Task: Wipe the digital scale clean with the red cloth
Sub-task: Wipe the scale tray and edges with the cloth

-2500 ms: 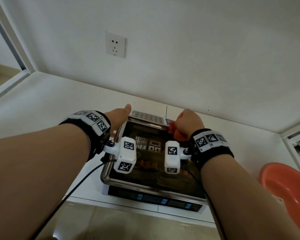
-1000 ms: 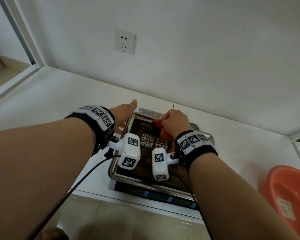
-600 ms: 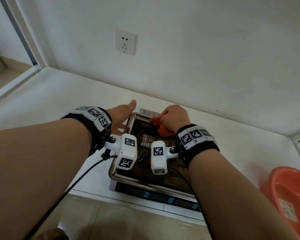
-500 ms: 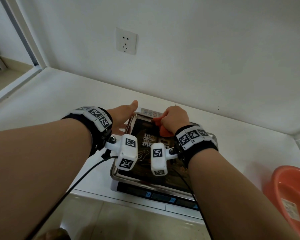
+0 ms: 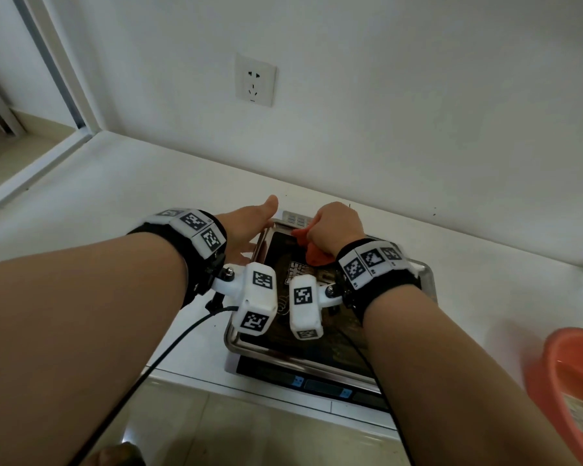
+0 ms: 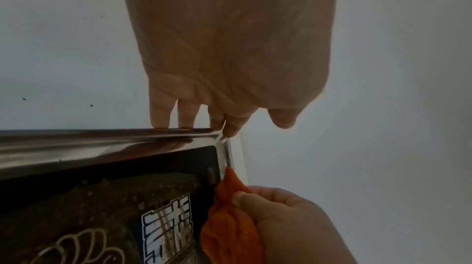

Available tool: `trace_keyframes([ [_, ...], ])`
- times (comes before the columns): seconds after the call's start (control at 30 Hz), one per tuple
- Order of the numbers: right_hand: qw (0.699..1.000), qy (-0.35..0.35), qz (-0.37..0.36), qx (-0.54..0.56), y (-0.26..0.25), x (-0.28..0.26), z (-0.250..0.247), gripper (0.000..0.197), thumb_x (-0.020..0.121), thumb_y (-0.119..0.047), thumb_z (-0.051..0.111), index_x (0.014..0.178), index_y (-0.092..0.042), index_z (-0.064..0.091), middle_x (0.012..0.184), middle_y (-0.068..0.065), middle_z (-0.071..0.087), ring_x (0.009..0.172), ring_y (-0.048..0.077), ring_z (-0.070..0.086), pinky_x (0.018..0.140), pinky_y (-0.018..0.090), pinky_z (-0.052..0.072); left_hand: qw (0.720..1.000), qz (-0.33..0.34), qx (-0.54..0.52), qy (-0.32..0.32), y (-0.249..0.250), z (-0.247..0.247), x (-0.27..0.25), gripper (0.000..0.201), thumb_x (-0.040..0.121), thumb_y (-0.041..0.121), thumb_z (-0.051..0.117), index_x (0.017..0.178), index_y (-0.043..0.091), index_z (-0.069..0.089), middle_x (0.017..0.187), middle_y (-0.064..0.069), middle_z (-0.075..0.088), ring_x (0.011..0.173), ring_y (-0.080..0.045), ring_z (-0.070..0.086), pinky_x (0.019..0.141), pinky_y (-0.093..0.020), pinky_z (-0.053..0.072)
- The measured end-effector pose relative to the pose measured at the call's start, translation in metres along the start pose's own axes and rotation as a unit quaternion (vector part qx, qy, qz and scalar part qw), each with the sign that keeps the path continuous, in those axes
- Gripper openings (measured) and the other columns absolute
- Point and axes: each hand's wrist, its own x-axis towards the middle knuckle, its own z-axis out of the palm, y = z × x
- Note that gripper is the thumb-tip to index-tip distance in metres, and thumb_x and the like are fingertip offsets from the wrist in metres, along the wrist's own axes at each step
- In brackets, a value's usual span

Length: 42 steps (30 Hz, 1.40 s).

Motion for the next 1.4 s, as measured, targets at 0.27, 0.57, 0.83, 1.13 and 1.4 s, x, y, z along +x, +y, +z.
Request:
trace_keyframes([
  [0.27,0.997,-0.071,-0.022,0.017,-0.007,-0.003,0.001,0.028,0.075,-0.031,0.083,0.094,-0.012,0.076,0.091,0.002,0.074,0.088,0.017,0.070,0.079,0.028,0.060,1.000,-0.008,0.007,-0.001,0.003,-0.003,-0.008,0.073,0.089,0.067,0.021,0.145,0.022,0.033,0.150,0.012,0.034,0.121,-0.019,0.044,0.077,-0.031,0.047],
  [0.57,1.000,-0.006,-0.015,-0.011,-0.017,-0.005,0.008,0.022,0.068,-0.019,0.080,0.089,-0.015,0.075,0.085,0.000,0.072,0.083,0.017,0.069,0.075,0.030,0.061,1.000,0.001,0.011,-0.012,0.000,-0.003,-0.013,0.073,0.089,0.069,0.021,0.147,0.025,0.031,0.155,0.013,0.026,0.138,-0.020,0.034,0.093,-0.035,0.036],
  [0.83,0.985,-0.109,-0.099,-0.094,-0.032,-0.015,0.002,0.030,0.070,-0.028,0.087,0.096,-0.017,0.077,0.094,0.001,0.074,0.090,0.019,0.070,0.082,0.036,0.061,1.000,0.000,-0.008,0.003,0.003,-0.005,-0.014,0.079,0.089,0.069,0.022,0.151,0.019,0.022,0.156,0.009,0.025,0.140,-0.022,0.032,0.093,-0.036,0.037],
  [1.13,0.997,-0.020,-0.059,-0.038,-0.026,-0.010,-0.001,0.020,0.072,-0.022,0.084,0.089,-0.015,0.077,0.086,0.002,0.074,0.086,0.020,0.071,0.078,0.034,0.061,1.000,-0.015,-0.010,-0.007,0.004,-0.014,-0.014,0.085,0.087,0.072,0.020,0.150,0.016,0.025,0.156,0.001,0.026,0.143,-0.022,0.027,0.101,-0.034,0.033],
  [1.4,0.970,-0.105,-0.180,-0.124,-0.037,-0.036,-0.001,0.030,0.089,-0.034,0.069,0.108,-0.011,0.073,0.106,0.007,0.071,0.098,0.023,0.068,0.091,0.038,0.057,0.999,-0.031,-0.002,-0.021,0.003,-0.014,-0.013,0.085,0.085,0.074,0.019,0.150,0.019,0.025,0.157,0.005,0.025,0.145,-0.020,0.024,0.110,-0.040,0.028],
])
